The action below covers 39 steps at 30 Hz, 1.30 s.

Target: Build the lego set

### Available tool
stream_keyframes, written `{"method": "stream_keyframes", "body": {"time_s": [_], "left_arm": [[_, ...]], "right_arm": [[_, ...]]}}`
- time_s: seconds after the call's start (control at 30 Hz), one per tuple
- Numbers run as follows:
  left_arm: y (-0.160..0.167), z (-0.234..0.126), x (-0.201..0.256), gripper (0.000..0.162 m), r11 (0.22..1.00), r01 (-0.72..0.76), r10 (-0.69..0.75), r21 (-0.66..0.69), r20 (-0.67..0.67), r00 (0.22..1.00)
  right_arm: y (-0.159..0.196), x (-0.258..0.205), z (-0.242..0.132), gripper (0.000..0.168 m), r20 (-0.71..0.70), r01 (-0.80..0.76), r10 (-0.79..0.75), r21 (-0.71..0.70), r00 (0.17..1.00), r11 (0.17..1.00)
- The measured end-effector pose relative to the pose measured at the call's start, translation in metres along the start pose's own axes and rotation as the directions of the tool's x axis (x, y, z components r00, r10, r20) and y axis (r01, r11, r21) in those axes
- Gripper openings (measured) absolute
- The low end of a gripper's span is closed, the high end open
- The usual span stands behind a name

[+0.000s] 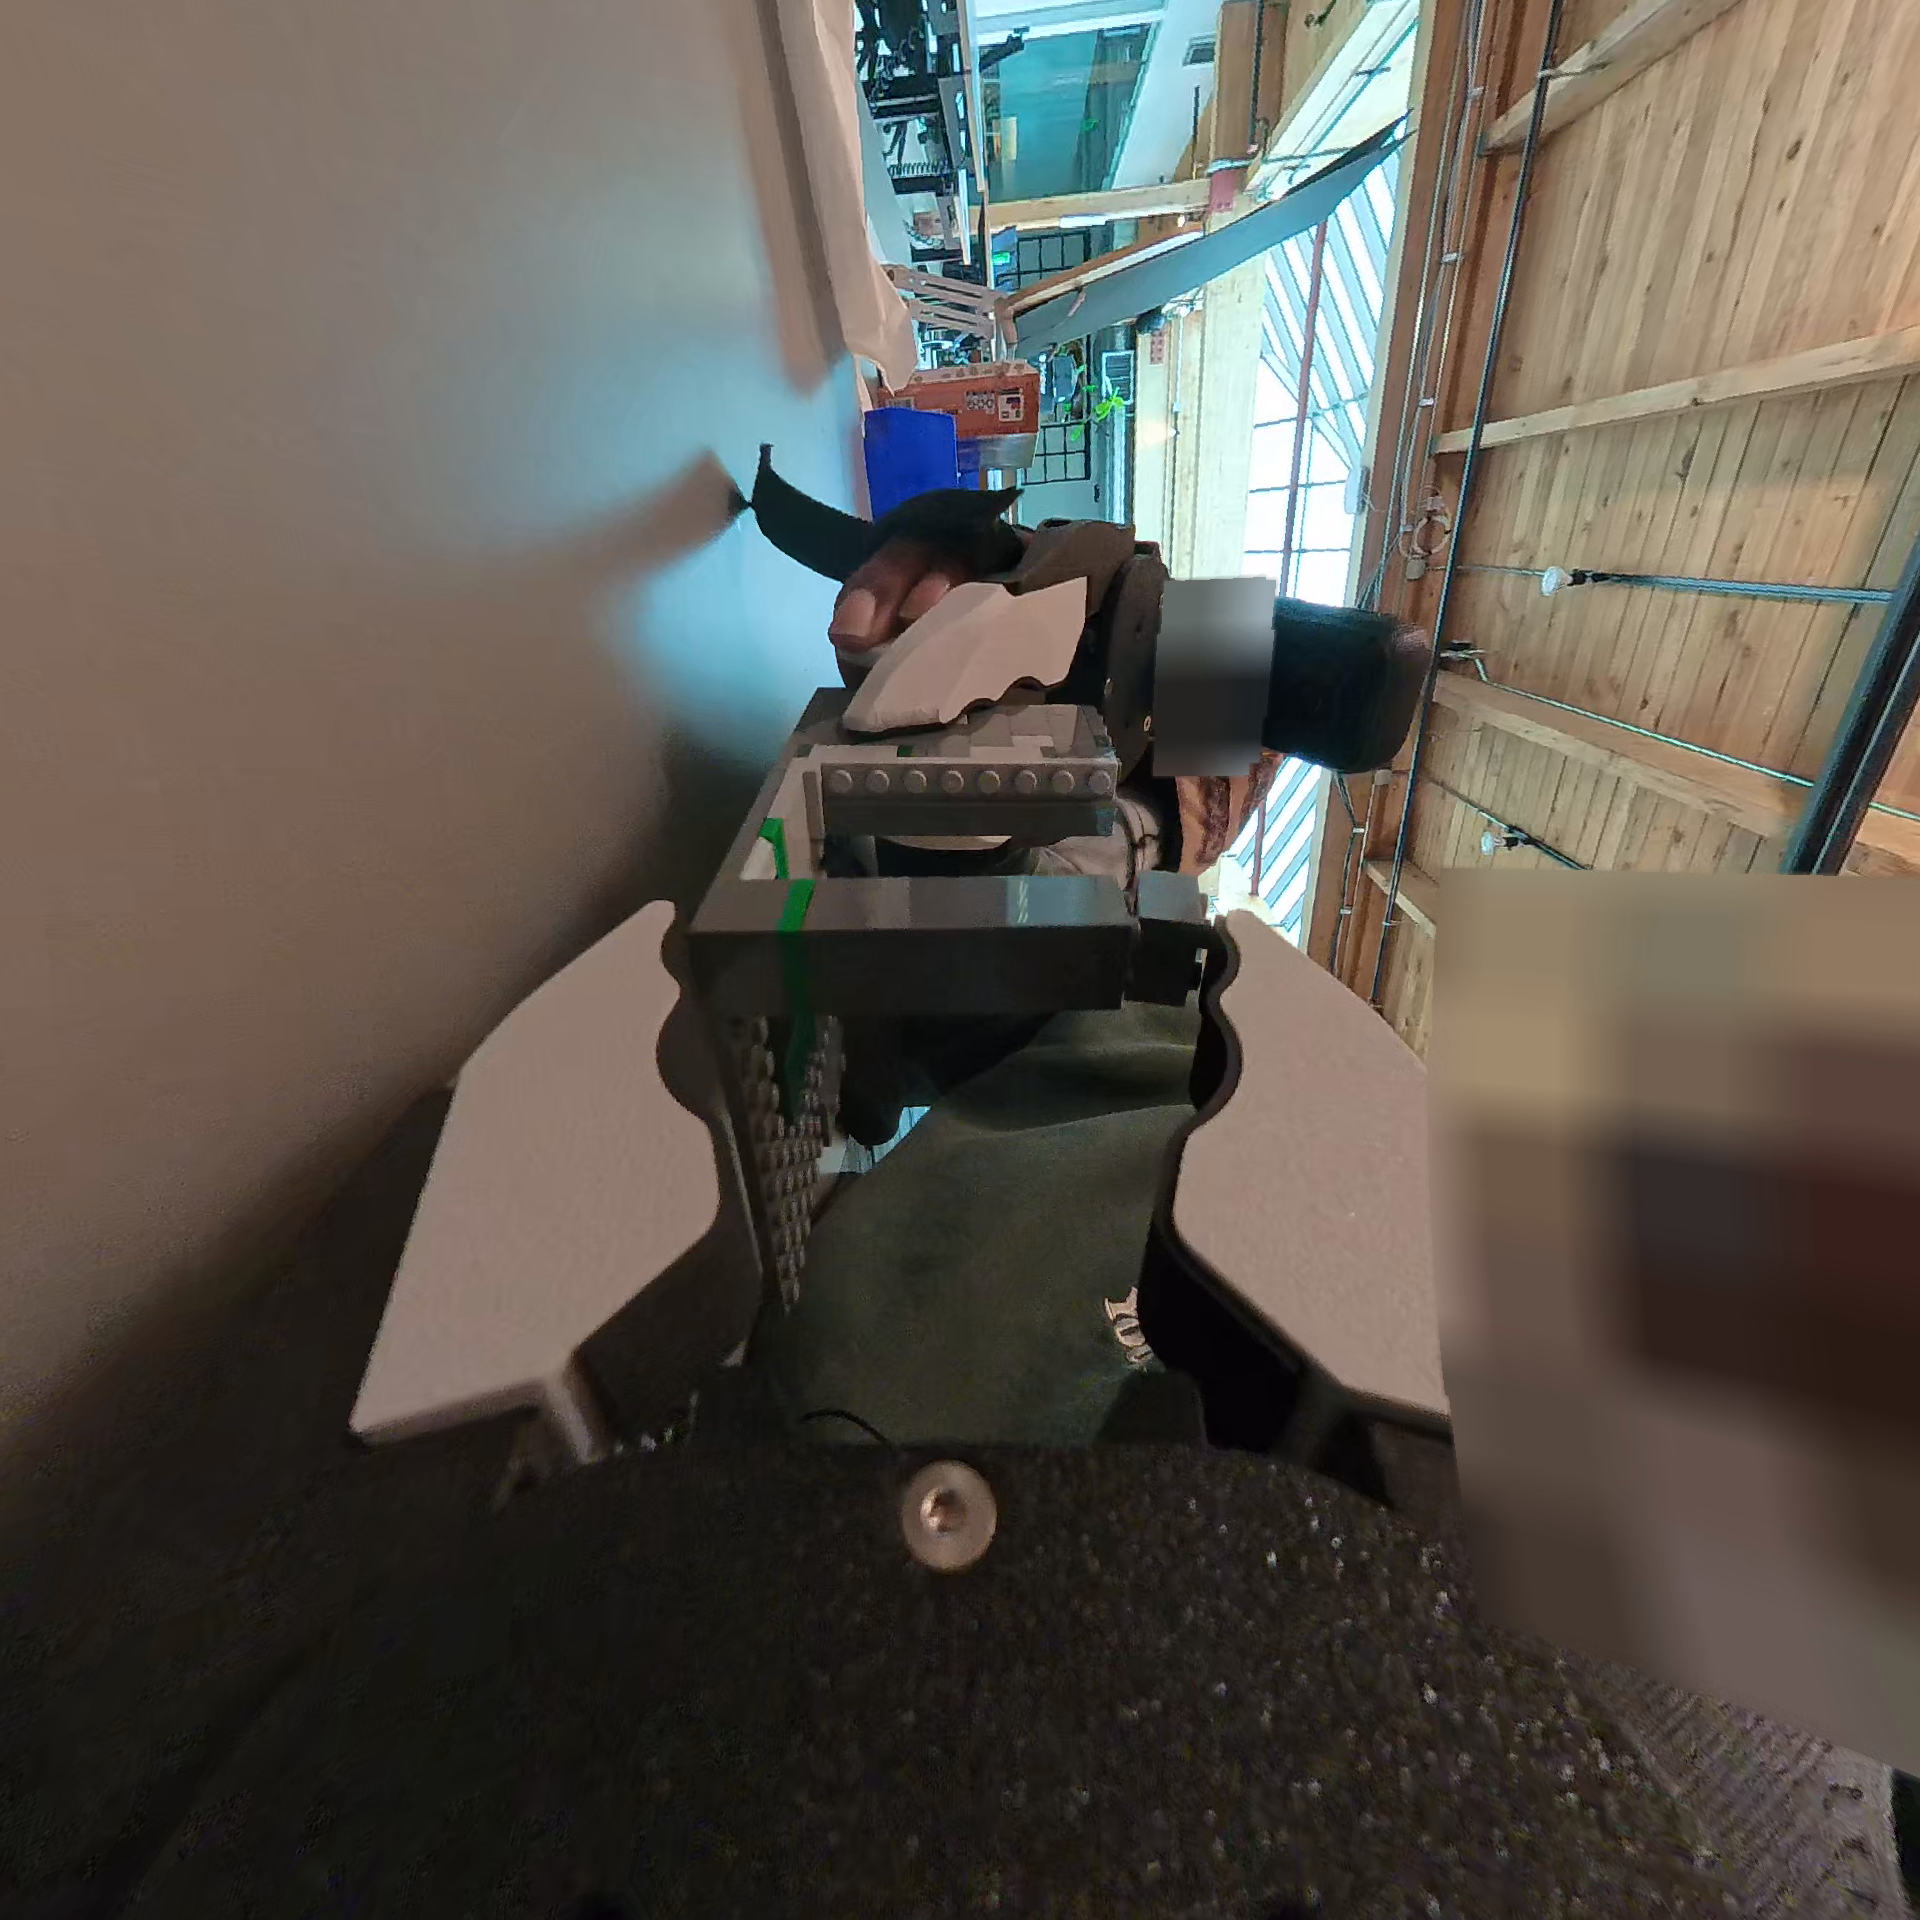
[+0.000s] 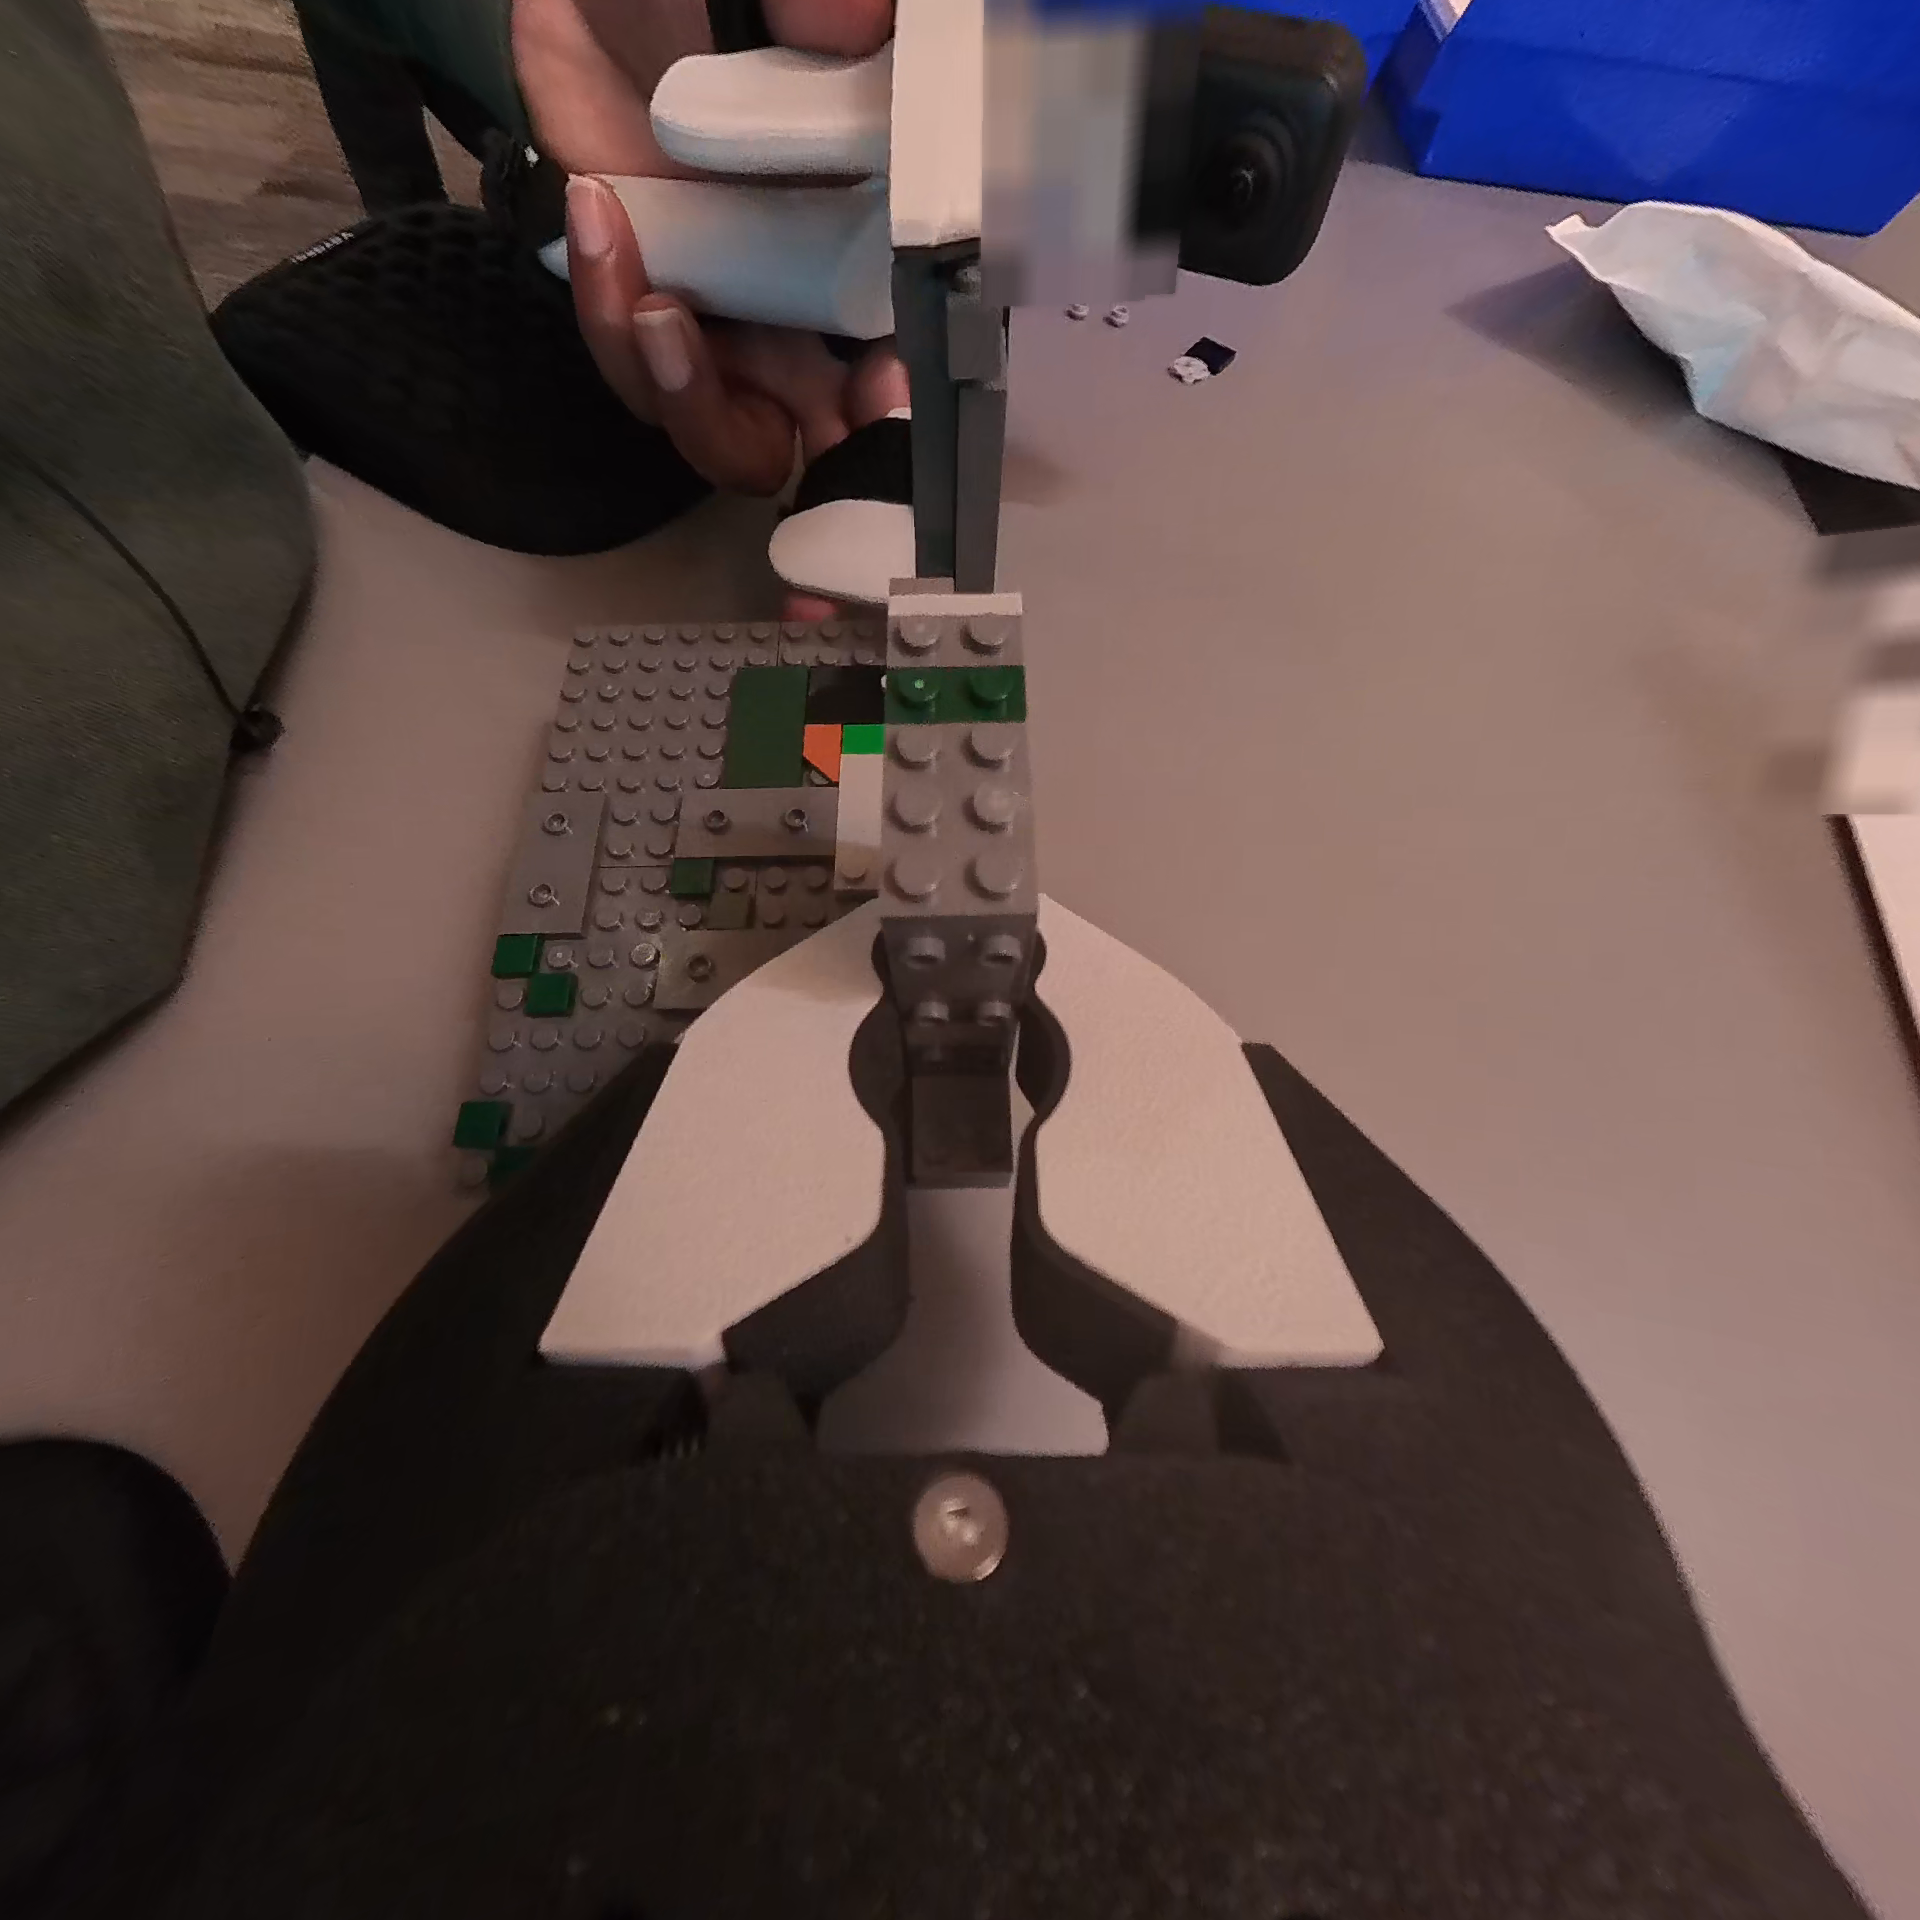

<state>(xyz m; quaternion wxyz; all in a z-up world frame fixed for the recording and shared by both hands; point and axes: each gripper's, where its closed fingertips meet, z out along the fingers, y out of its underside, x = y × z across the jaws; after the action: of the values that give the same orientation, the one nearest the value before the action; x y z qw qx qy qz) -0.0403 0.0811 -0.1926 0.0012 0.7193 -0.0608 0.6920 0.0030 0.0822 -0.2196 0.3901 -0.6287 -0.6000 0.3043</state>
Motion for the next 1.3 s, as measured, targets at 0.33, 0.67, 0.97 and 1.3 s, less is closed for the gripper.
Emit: {"method": "stream_keyframes", "body": {"time_s": [0.33, 0.67, 0.97, 1.3], "left_arm": [[-0.002, -0.002, -0.005, 0.088, 1.000, 0.006, -0.006, 0.010, 0.017, 1.000], [-0.013, -0.020, -0.013, 0.074, 0.920, -0.391, 0.384, -0.018, 0.236, 0.893], [0.019, -0.005, 0.004, 0.026, 0.224, -0.886, 0.958, -0.406, 0.257, 0.125], [0.050, 0.029, -0.038, 0.032, -0.151, -0.712, 0.988, -0.686, -0.121, -0.093]], "right_arm": [[0.003, -0.002, -0.002, 0.017, 0.018, -0.028, 0.028, -0.008, 0.999, 1.000], [0.016, 0.002, -0.004, 0.017, 0.020, -0.093, 0.093, -0.026, 0.995, 0.995], [0.032, 0.008, -0.012, 0.017, 0.015, -0.173, 0.174, -0.053, 0.985, 0.983], [0.035, 0.000, -0.006, 0.017, 0.062, -0.177, 0.183, -0.092, 0.981, 0.980]]}}
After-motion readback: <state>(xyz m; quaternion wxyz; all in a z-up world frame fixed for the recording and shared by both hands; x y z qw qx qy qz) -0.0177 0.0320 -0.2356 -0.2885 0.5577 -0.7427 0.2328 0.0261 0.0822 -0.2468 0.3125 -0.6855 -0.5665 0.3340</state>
